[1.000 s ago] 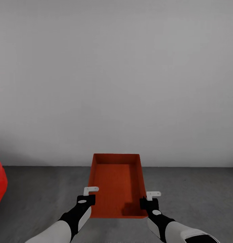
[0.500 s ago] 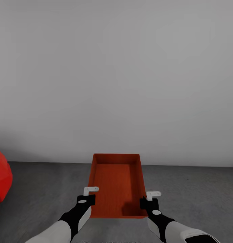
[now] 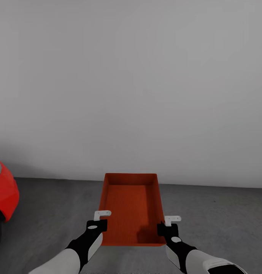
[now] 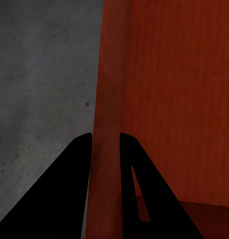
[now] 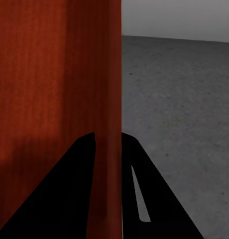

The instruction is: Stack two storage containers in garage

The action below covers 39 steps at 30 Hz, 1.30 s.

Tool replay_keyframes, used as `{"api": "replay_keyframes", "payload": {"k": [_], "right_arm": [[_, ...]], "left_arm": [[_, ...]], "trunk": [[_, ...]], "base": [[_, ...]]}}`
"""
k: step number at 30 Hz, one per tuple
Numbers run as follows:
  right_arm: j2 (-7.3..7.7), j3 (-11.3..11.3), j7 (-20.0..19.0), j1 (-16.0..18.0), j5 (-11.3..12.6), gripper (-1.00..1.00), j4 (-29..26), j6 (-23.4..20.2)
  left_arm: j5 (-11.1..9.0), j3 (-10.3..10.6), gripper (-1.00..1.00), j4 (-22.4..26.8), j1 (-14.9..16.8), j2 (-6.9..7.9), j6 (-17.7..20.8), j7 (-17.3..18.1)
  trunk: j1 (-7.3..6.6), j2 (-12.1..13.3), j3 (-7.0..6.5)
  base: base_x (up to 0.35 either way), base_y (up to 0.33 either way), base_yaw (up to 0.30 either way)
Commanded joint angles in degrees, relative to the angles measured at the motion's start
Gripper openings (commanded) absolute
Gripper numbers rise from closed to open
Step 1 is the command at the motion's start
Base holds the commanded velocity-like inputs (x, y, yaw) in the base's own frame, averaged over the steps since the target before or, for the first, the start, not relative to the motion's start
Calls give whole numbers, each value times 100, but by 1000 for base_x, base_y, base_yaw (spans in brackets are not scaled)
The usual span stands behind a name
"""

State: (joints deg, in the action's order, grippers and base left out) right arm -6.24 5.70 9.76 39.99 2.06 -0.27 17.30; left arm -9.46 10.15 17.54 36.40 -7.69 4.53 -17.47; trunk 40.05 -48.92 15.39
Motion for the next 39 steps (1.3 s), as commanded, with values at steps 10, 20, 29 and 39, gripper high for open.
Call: {"api": "replay_keyframes", "payload": {"k": [10, 20, 29, 39], "right_arm": [[-9, -324, -27, 0, -81, -100, 1, -6], [-9, -324, -27, 0, -76, -100, 1, 1], [-9, -324, -27, 0, -81, -100, 1, 1], [-9, -324, -27, 0, -77, -100, 1, -4]], "left_arm": [[49, -416, -100, 30, 7, 4, -182, -82], [49, -417, -100, 30, 7, 4, -182, -82], [49, -417, -100, 30, 7, 4, -182, -82], [49, -417, -100, 30, 7, 4, -184, -82]], "trunk": [[1, -6, 98], [1, -6, 190], [1, -6, 273], [1, -6, 365]], "base": [[0, 0, 52], [0, 0, -31], [0, 0, -108], [0, 0, -80]]}}
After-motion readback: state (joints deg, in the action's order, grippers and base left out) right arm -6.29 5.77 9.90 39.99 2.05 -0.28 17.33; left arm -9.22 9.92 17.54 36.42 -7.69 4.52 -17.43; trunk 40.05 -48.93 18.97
